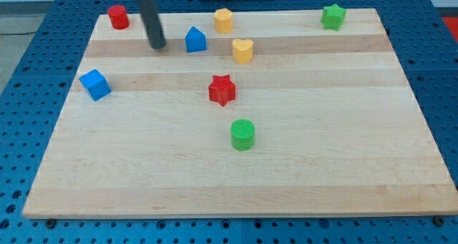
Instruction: Move the blue triangle diagonally bottom left of the green star
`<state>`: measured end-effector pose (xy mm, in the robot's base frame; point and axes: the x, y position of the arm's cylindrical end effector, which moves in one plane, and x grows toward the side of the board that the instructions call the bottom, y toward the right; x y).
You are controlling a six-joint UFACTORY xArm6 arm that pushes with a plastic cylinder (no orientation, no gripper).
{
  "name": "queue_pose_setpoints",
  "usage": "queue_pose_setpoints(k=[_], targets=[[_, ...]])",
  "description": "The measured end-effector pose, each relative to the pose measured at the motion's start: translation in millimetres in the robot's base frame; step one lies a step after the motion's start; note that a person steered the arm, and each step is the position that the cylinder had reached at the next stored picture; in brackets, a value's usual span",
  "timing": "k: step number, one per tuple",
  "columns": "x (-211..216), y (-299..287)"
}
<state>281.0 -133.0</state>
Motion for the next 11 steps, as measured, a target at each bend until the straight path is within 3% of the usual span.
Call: queue_pose_setpoints(k=[3, 7, 11], targets=[[-4.2, 127.4], [35.3, 265.4], [56.5, 254.3]])
